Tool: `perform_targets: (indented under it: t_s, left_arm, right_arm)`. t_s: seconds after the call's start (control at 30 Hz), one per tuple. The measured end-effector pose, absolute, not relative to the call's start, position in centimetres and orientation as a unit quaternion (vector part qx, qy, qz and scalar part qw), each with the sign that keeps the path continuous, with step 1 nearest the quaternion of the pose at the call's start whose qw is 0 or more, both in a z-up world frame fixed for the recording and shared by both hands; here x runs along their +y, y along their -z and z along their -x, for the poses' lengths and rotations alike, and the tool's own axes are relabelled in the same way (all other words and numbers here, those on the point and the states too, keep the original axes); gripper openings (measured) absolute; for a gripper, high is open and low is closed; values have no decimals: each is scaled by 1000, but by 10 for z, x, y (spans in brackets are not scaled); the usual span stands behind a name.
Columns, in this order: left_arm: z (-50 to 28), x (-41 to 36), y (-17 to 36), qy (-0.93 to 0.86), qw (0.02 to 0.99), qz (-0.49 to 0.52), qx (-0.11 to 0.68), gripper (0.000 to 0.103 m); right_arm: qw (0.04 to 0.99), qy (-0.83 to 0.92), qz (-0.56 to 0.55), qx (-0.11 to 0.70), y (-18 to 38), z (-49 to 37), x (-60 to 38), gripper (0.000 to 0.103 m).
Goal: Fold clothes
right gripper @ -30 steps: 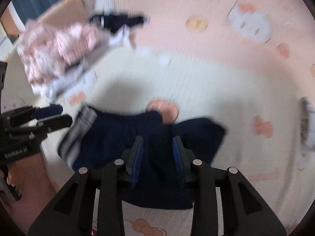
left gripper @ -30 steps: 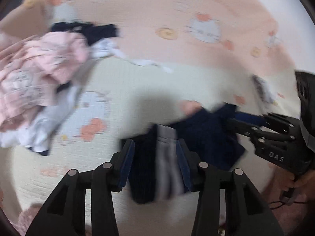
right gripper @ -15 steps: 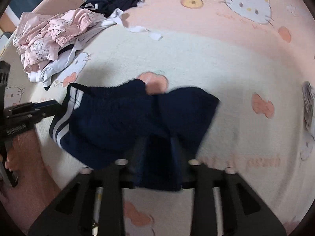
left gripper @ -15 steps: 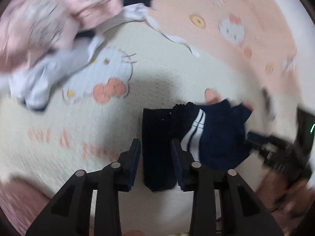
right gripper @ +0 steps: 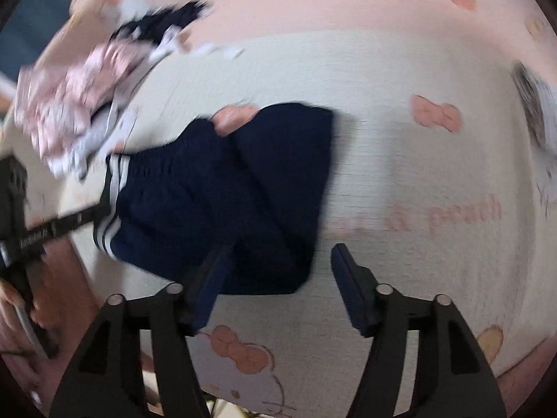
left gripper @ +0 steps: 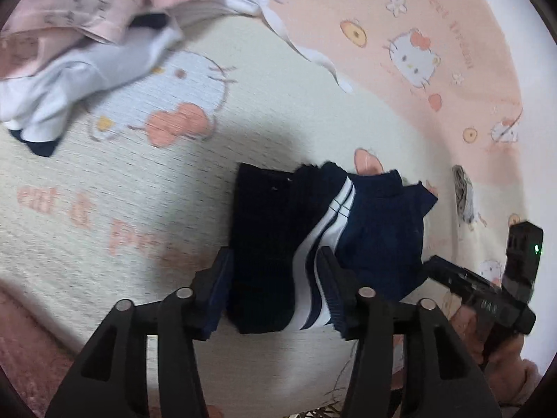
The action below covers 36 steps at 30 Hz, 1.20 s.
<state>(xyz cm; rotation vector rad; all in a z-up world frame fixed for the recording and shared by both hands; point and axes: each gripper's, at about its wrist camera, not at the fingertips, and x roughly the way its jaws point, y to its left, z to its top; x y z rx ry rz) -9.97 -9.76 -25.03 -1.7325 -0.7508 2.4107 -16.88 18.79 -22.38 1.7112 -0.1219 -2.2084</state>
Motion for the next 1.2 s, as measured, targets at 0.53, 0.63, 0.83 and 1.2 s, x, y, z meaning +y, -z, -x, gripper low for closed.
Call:
perform_targets:
  t_s: [0.53, 0.63, 0.83, 1.2]
  left_arm:
    - [102, -62, 235, -812, 38, 554, -179, 18]
    - [101, -46, 211, -819, 58, 546, -168, 18]
    - [127, 10, 152, -838, 128, 512, -136, 18]
    - [255, 216, 100, -822, 285, 483, -101, 18]
  right_arm:
    - [235, 765, -600, 13, 231, 165, 137, 19]
    - [253, 777, -576, 15, 208, 155, 139, 16]
    - [230, 816, -530, -9, 154, 169, 171, 16]
    - [103, 866, -480, -91, 72, 236, 385, 16]
